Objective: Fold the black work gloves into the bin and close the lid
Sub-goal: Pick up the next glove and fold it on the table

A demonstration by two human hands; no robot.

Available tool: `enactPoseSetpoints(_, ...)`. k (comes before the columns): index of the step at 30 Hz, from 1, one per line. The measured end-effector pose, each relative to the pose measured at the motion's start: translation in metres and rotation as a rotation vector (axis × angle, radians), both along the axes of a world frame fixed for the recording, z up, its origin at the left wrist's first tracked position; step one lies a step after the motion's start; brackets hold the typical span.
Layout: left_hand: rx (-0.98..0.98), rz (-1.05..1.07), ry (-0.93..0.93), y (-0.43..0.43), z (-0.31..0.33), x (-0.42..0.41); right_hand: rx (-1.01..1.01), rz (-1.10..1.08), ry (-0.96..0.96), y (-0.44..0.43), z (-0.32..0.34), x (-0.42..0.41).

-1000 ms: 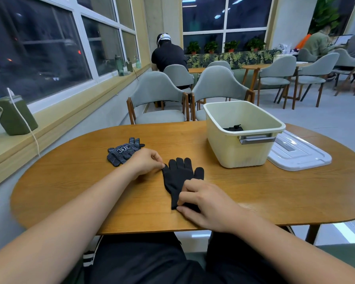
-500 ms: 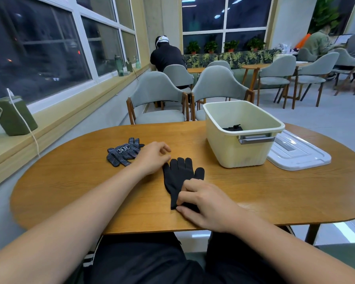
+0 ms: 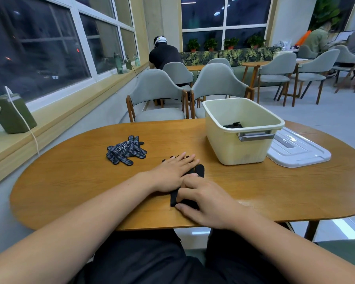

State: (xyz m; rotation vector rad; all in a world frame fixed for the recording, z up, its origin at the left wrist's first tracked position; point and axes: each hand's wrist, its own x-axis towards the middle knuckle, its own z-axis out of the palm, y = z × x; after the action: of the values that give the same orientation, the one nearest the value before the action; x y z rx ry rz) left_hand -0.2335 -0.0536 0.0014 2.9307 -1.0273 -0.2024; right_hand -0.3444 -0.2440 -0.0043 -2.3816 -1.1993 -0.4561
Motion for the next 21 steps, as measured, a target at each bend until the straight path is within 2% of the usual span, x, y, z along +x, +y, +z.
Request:
enactPoseSetpoints(4,0.067,-0.025,-0.001,0.001,0.002,0.002,-0.012,0.004,0.005,0.001,0.001,0.0)
enactPoseSetpoints(8,0.031,-0.022,-0.005,0.001,0.002,0.001,-0.011,0.0,0.003,0.001,0.003,0.0)
enactPoseSetpoints(10,-0.121,-0.01,0.013,0.003,0.001,-0.001,-0.004,0.004,0.016,0.0,0.003,0.0)
enactPoseSetpoints(12,-0.361,0.03,0.065,0.007,0.005,-0.007,0.006,0.005,0.033,-0.001,0.002,0.0)
enactPoseSetpoints(15,-0.624,0.141,0.036,0.016,0.016,-0.016,0.002,0.002,0.053,-0.001,0.001,0.0)
enactPoseSetpoints(17,-0.72,0.194,-0.039,0.025,0.02,-0.022,0.014,0.005,0.079,-0.002,0.001,0.001)
enactPoseSetpoints(21,-0.733,0.167,-0.161,0.043,0.019,-0.043,0.118,0.005,0.142,-0.005,0.003,0.001)
